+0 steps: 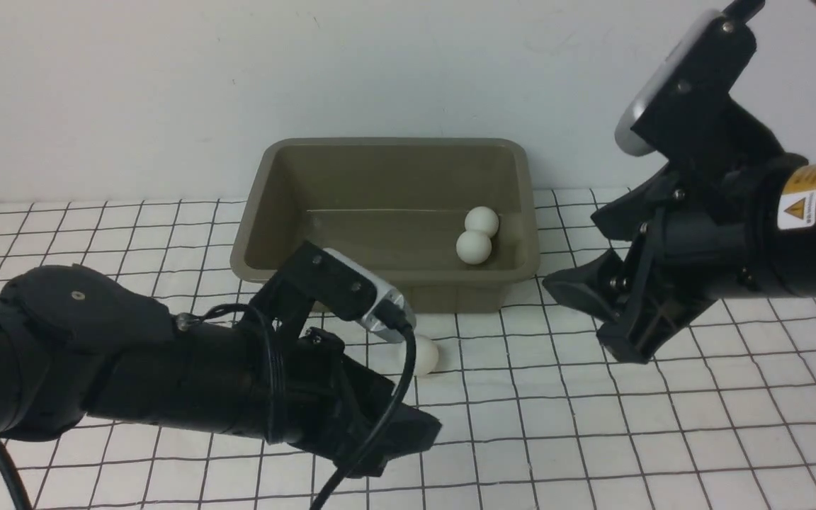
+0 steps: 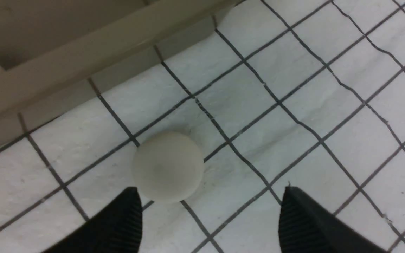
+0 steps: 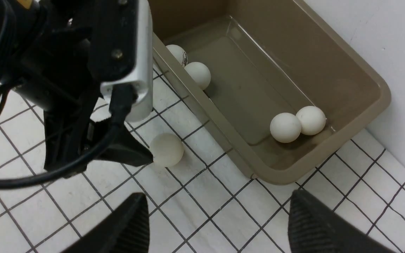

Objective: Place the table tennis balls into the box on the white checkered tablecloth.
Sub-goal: 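Reach for and grasp a ping pong ball on the table beside the basket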

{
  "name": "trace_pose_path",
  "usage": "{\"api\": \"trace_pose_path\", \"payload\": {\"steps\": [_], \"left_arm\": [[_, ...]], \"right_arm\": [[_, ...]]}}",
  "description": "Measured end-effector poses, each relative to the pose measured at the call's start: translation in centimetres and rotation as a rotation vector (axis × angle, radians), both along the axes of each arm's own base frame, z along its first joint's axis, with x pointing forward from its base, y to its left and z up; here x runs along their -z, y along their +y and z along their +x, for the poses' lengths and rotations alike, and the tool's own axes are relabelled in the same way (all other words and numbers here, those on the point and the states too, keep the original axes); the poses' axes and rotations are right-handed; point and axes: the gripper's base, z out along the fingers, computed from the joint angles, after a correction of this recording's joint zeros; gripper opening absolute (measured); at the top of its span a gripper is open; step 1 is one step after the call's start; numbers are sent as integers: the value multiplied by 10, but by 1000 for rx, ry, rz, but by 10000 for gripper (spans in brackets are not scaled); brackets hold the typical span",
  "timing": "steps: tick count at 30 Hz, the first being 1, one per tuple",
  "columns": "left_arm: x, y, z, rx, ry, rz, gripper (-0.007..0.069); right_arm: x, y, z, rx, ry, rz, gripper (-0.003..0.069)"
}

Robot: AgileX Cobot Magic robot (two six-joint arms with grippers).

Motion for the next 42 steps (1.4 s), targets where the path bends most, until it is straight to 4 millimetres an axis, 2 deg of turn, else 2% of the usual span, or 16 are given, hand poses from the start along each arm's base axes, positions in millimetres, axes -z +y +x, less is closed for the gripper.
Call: {"api": "trace_pose_path", "payload": {"steps": [5, 12, 18, 33, 38, 42], "left_arm": [[1, -1, -2, 34, 12, 6, 469], [3, 4, -2, 109, -30, 102, 469], [4, 5, -3, 118, 0, 100, 469], [2, -11, -37, 250, 390, -122, 469], [6, -4, -39, 232, 436, -49, 468], [12, 10, -32, 163, 428, 57, 465]], "right_arm": [[0, 0, 0, 0, -1, -2, 482], [0, -1, 1, -4, -16, -25, 482], [0, -1, 1, -4, -18, -28, 482], [-3, 0, 3, 3, -59, -3, 482], [-3, 0, 3, 3, -60, -3, 482], [-3, 0, 3, 3, -60, -3, 482]]}}
